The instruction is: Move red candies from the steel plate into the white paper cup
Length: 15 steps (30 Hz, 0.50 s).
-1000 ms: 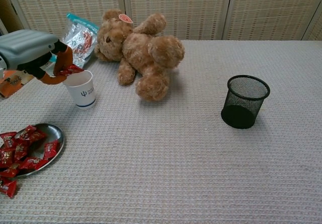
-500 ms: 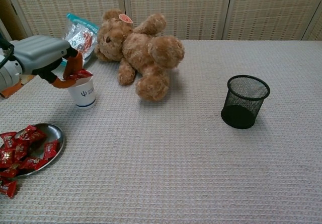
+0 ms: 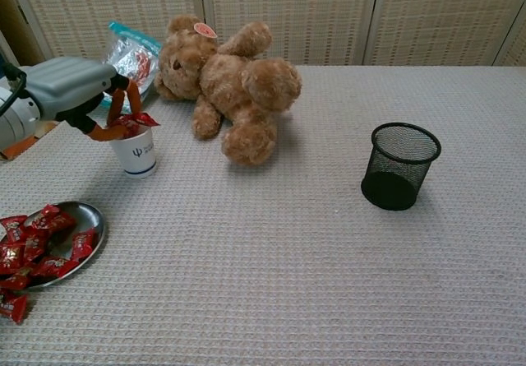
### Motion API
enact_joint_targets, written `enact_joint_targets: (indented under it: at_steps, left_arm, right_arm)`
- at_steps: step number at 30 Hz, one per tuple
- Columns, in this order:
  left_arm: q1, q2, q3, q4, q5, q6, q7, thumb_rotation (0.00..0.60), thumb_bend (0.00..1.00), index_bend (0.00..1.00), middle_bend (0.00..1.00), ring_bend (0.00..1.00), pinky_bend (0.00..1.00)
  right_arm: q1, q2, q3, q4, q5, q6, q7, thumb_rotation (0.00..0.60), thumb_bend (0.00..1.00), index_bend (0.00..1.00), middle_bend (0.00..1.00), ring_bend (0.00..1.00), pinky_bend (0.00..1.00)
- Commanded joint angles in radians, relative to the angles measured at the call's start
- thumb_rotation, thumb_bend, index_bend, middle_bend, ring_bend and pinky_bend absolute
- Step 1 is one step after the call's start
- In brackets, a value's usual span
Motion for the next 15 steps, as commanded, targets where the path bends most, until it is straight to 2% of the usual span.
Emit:
enact_joint_targets:
  at_steps: [1, 15]
  left_arm:
    - [0.000, 0.001, 0.001, 0.000, -0.003, 0.001, -0.001, 0.600, 0.44, 0.39, 0.54, 0.81, 1.00]
    - [0.003, 0.014, 0.012, 0.007, -0.014, 0.006, -0.021, 0.600, 0.45, 0.39, 0.54, 0.82, 1.00]
  right_arm:
    - [0.000, 0.000, 0.000, 0.000, -0.001, 0.000, -0.001, 0.600, 0.01, 0.00, 0.00, 0.00, 0.00]
    - [0.001, -0.003, 0.002, 0.001, 0.006, -0.003, -0.006, 0.600, 0.02, 0.00, 0.00, 0.00, 0.00]
